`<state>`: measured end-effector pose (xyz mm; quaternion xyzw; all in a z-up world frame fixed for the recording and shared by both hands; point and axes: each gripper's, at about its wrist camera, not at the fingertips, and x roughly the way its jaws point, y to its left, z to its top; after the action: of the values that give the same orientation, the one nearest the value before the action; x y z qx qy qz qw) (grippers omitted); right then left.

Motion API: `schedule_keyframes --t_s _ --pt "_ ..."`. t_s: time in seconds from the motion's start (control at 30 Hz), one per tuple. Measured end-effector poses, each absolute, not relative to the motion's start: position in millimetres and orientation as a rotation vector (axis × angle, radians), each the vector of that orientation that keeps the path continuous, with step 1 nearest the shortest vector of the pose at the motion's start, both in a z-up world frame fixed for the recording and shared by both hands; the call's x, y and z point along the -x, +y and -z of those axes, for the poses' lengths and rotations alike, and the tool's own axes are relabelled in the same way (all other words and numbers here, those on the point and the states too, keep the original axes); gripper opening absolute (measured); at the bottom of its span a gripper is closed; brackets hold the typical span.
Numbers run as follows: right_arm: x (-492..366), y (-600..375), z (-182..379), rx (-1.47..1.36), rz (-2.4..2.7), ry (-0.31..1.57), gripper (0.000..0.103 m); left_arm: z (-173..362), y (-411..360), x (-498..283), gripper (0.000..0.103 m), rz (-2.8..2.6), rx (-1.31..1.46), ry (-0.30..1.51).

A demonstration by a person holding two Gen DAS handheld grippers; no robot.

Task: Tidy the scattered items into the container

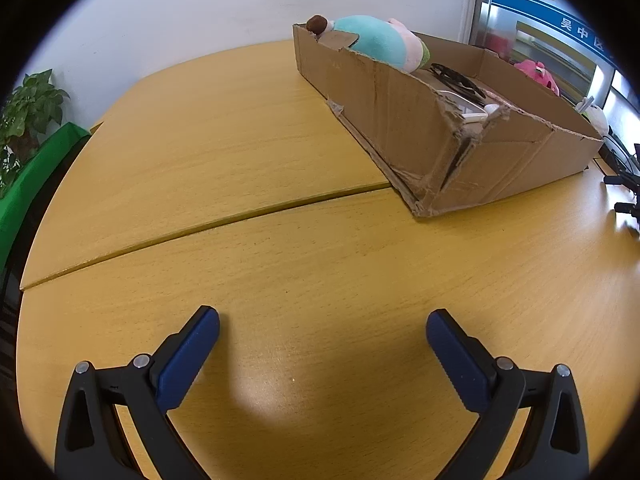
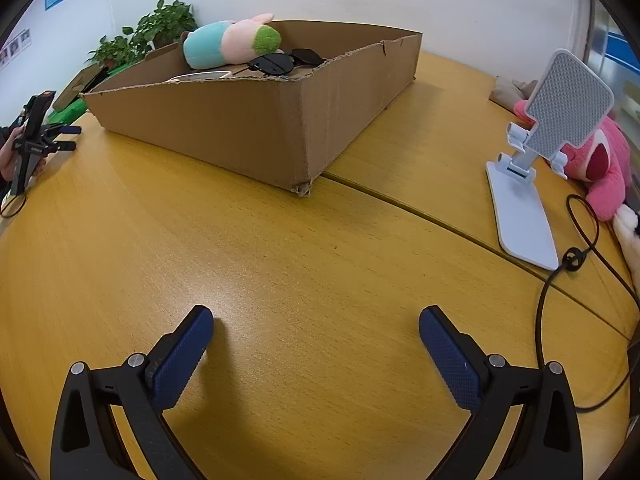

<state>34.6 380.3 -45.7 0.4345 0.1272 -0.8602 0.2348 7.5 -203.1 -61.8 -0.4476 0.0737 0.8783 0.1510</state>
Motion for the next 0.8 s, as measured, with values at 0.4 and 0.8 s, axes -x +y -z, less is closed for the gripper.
schedule_keyframes --t_s 0.4,0.8 --pt "-32.4 380.6 44.3 -1.192 2.36 0.355 0.103 58.1 -206.4 -1.7 0.103 -2.52 1.294 0.219" --pt "-32.4 380.8 44.9 -1.19 2.36 0.356 0.103 58.0 -205.8 -1.9 0.103 -2.521 1.294 0.219"
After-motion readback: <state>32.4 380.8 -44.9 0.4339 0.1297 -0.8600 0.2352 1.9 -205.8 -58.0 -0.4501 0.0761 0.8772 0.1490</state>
